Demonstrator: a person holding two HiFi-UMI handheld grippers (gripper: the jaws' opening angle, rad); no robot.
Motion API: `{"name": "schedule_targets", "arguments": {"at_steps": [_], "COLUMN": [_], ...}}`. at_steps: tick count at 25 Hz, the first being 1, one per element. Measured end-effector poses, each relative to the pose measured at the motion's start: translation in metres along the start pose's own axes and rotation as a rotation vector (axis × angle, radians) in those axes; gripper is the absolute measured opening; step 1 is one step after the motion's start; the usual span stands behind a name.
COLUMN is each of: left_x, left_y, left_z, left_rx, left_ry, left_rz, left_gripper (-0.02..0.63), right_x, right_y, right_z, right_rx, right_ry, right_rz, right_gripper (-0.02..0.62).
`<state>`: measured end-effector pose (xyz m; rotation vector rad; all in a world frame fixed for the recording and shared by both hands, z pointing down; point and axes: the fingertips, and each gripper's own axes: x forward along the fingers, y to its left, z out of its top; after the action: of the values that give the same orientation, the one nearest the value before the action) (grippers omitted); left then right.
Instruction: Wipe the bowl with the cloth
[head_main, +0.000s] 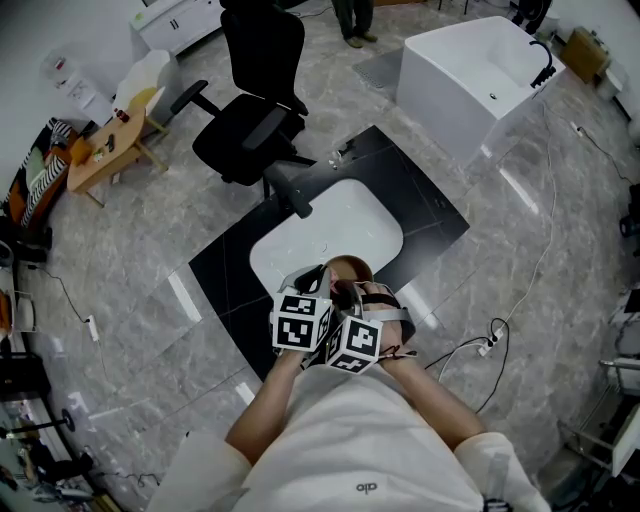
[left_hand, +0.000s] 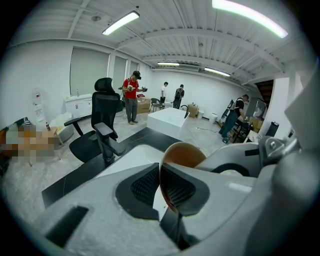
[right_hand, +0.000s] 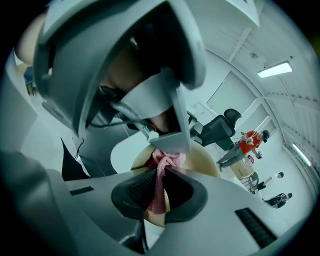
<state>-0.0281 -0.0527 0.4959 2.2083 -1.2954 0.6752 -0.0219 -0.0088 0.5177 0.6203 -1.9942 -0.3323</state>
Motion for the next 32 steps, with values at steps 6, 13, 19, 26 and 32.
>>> {"name": "schedule_targets", "arguments": {"at_steps": [6, 13, 19, 26, 32], "left_x": [-0.003, -0.002, 0.001, 0.001, -0.003], "left_y": [0.006, 0.012, 0.012, 0.002, -0.005], "left_z": [0.005, -0.001, -0.013, -0.009, 0.002], "left_rx": [-0.012, -0.020, -0.026, -0.019, -0.036], "left_ry": [-0.023, -0.002, 0.031, 0.039, 0.019], "left_rz": [-0.010, 0.000, -0.007, -0.037, -0.076], "left_gripper": [0.025, 0.025, 0.025, 0.025, 0.026], "right_x": [-0.004, 0.003, 0.002, 0.000, 0.005], "right_y": [-0.006, -0.003, -0.025, -0.045, -0.041], "right_z": [0.010, -0.013, -0.034, -0.023, -0.022], "right_rx": [0.101, 0.063, -0.021, -0.061, -0.054], "right_ry": [-0.063, 0.017, 0.090, 0.060, 0.058], "right_rz": [0.015, 0.015, -0.095, -0.165, -0.151], "right_gripper": [0.029, 0.029, 0.029, 0.029, 0.029]}}
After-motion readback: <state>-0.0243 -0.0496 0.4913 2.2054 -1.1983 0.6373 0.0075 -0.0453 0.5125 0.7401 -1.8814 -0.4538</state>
